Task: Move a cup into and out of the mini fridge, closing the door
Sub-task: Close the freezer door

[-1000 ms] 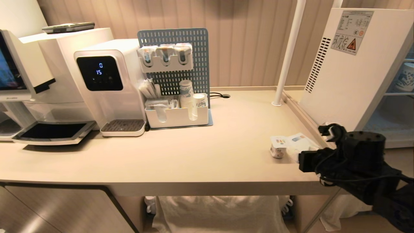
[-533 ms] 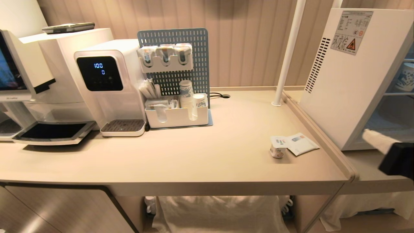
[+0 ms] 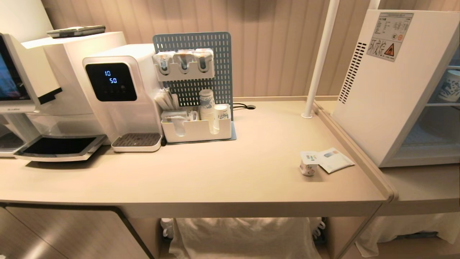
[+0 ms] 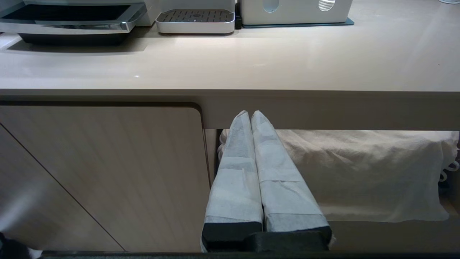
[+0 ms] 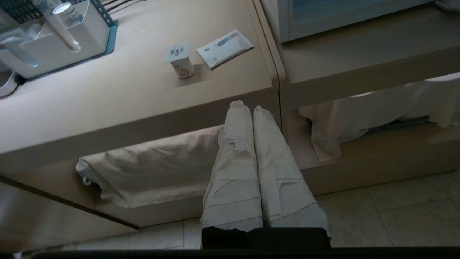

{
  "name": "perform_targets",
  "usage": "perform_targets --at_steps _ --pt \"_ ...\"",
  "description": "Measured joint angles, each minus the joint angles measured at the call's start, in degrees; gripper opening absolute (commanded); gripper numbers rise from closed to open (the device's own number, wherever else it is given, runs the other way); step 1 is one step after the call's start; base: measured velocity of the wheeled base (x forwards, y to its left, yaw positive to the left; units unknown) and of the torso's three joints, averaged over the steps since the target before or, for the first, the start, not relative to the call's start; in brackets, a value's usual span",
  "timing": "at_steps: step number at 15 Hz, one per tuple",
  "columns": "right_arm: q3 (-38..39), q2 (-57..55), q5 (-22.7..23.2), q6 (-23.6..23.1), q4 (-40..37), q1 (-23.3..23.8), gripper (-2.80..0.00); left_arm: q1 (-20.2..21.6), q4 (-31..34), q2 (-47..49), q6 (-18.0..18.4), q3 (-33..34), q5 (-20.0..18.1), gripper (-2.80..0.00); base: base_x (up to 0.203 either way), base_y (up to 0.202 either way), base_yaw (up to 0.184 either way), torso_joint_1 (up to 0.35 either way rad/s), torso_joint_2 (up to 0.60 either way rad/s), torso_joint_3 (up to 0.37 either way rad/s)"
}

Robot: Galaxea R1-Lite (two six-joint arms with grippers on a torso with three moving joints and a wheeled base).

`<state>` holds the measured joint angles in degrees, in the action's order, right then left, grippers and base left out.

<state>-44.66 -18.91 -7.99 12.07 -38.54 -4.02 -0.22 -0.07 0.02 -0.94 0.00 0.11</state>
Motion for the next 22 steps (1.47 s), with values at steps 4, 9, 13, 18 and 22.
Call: perform_targets --at_steps 4,9,13,18,22 --pt "7.2 14.2 6.0 -3.5 1.7 3.4 -2.8 0.1 0.0 0.0 0.0 0.0 0.0 -2.8 0.0 0.0 0.0 0.0 0.0 0.0" --pt "36.9 18.5 6.2 -11.6 30.5 4.0 -2.8 0.1 0.0 0.0 0.0 0.0 0.0 -2.8 0.0 0.0 0.0 0.0 0.0 0.0" --pt "43.8 18.8 8.6 -15.5 36.4 4.0 -2.8 0.0 0.0 0.0 0.1 0.0 0.0 -2.8 0.0 0.0 0.0 0.0 0.0 0.0" --pt "44.0 18.8 8.6 -15.6 36.4 4.0 -2.8 0.1 0.0 0.0 0.1 0.0 0.0 -2.8 -0.149 0.0 0.0 0.0 0.0 0.0" --pt "44.1 18.8 8.5 -15.5 36.2 4.0 -2.8 0.1 0.0 0.0 0.1 0.0 0.0 -2.8 -0.019 -0.019 -0.001 0.0 0.0 0.001"
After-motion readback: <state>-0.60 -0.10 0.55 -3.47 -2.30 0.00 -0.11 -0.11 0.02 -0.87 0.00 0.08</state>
